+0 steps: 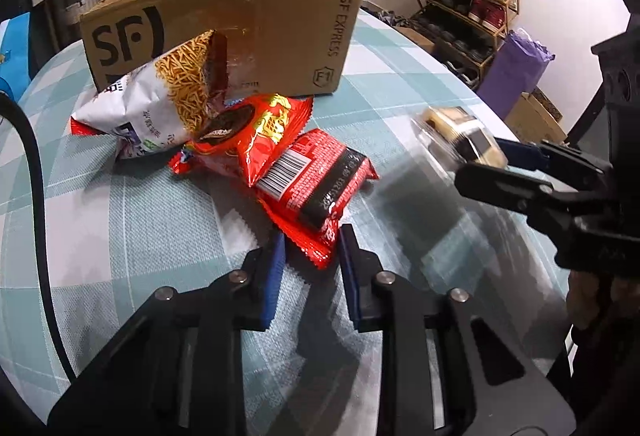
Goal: Organize snacks
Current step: 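Lift the cracker pack with the right gripper while the left gripper grasps the red barcode wafer pack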
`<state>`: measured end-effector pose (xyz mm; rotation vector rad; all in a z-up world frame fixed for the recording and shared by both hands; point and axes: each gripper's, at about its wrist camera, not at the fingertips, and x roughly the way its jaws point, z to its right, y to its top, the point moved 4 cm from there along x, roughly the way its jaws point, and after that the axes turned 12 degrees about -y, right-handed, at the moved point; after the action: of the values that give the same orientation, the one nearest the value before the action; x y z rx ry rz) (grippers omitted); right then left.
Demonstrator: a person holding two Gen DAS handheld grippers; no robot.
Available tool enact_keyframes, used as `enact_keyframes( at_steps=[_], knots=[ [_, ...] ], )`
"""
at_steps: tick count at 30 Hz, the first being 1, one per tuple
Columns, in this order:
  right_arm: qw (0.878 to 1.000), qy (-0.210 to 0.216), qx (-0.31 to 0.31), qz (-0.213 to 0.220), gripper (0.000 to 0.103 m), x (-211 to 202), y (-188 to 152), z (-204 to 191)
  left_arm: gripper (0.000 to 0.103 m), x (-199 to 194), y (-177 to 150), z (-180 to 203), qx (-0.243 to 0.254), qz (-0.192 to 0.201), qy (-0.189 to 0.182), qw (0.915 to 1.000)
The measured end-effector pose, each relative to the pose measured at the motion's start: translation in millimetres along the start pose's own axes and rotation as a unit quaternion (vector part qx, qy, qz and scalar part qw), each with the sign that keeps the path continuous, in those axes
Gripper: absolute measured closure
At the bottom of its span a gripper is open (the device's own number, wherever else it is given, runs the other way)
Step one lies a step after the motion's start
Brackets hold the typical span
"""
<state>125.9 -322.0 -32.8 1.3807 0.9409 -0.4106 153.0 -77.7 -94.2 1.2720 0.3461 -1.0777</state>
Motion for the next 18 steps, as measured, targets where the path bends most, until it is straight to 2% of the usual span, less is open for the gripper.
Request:
enact_keyframes(
  at_steps=[2,3,4,5,7,9,16,17,18],
  knots=[
    [1.000,-0.001,0.001,0.000,0.038,0.0,0.5,0.7,0.071,0.5,1.3,-1.1,0.000,-0.003,0.017,0.9999],
    [1.000,0.000,0.002,0.000,0.038,0.0,0.6,0.7,0.060,1.0,3.8,-1.2,0.001,-0.002,0.023,0.9997],
    [1.000,0.000,0.001,0.000,0.038,-0.1,0.3,0.4,0.052,1.1,6.8,-0.8,0.003,0.004,0.028,0.9996],
    [1.000,-0.001,0.000,-0.001,0.038,-0.2,0.4,0.1,0.040,0.7,9.9,-0.7,0.006,0.009,0.032,0.9994],
    [1.000,0.000,-0.001,-0.001,0.038,-0.4,0.3,-0.2,0.030,0.5,15.8,-1.0,0.010,0.017,0.032,0.9993],
    [1.000,-0.001,-0.001,0.001,0.038,-0.8,1.0,0.6,0.029,2.9,21.1,-1.6,0.009,0.015,0.022,0.9996],
    [1.000,-0.003,0.004,0.001,0.038,-2.3,0.8,3.6,0.031,17.1,29.2,-0.1,-0.006,0.008,0.030,0.9995],
    [1.000,-0.003,0.005,0.002,0.038,-2.6,1.3,4.6,0.040,18.3,29.0,0.7,-0.007,0.009,0.027,0.9996],
    [1.000,-0.004,0.006,0.002,0.038,-2.8,1.4,5.3,0.055,21.8,28.7,2.3,-0.007,0.006,0.022,0.9997]
  ],
)
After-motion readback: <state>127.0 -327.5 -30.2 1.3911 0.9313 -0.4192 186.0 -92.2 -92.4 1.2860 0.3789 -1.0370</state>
